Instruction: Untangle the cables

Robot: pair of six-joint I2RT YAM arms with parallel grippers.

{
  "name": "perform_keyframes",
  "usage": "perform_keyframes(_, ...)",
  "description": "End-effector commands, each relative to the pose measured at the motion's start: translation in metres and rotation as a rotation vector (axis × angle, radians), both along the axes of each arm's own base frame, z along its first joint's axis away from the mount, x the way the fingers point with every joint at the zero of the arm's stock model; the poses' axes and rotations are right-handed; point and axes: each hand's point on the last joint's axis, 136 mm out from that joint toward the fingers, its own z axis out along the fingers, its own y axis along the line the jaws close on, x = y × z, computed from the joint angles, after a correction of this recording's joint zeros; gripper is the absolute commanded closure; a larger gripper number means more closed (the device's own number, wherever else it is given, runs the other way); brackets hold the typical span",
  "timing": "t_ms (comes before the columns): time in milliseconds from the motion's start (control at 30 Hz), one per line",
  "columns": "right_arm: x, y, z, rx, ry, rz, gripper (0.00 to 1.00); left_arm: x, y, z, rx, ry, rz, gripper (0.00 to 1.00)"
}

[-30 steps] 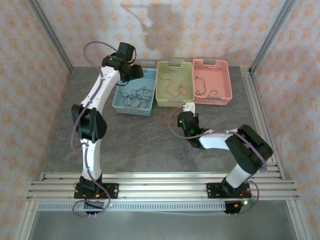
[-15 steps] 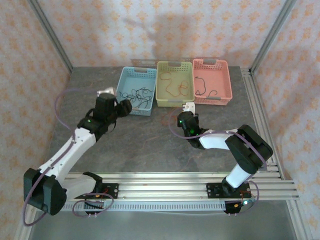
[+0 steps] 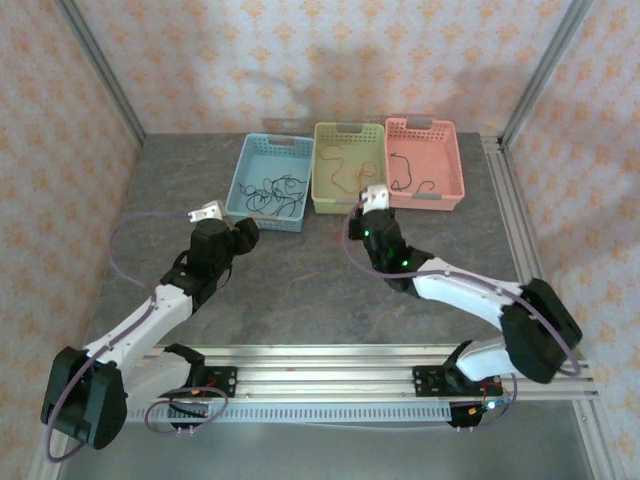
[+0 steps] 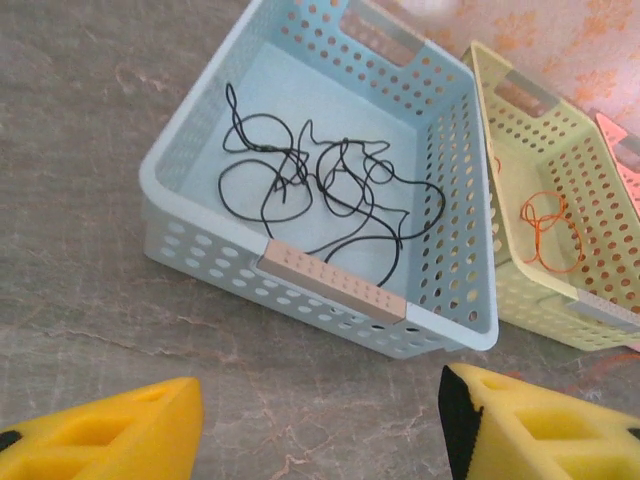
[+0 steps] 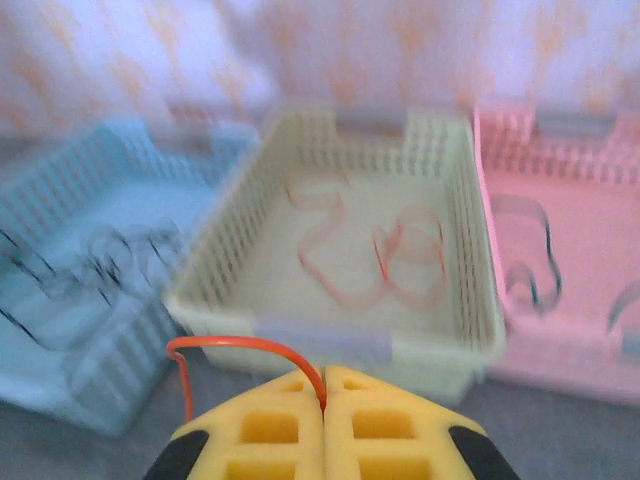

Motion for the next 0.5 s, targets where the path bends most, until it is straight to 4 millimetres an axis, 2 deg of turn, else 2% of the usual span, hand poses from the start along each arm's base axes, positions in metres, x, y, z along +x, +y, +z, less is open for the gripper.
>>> perform_keyframes(0,0.000,-0.006,0.097,-0.017,-0.118,0.009,1.00,-0.001,0.011,0.008,0.007,-0.061,0.061,0.33)
perform_keyframes(67,0.011,-0.010,0.142,-0.010,-0.168,-0.002,1.00,-0.003,0.013,0.008,0.006,-0.065,0.075,0.31)
perform_keyframes(100,0.018,-0.012,0.157,-0.004,-0.183,-0.010,1.00,-0.003,0.014,0.007,0.007,-0.062,0.081,0.31)
perform_keyframes(167,0.035,-0.014,0.186,-0.012,-0.218,-0.032,1.00,-0.004,0.017,0.007,0.005,-0.058,0.096,0.29)
perform_keyframes(267,0.064,-0.016,0.214,-0.024,-0.247,-0.068,1.00,-0.007,0.023,0.006,0.005,-0.055,0.129,0.26)
perform_keyframes(367,0.100,-0.021,0.220,0.009,-0.245,-0.103,1.00,-0.008,0.024,0.006,0.003,-0.060,0.137,0.26)
perform_keyframes(433,0.126,-0.023,0.210,0.034,-0.219,-0.116,1.00,-0.008,0.025,0.007,0.003,-0.061,0.140,0.26)
perform_keyframes(467,0.141,-0.023,0.199,0.048,-0.190,-0.121,1.00,-0.009,0.025,0.007,0.002,-0.063,0.138,0.26)
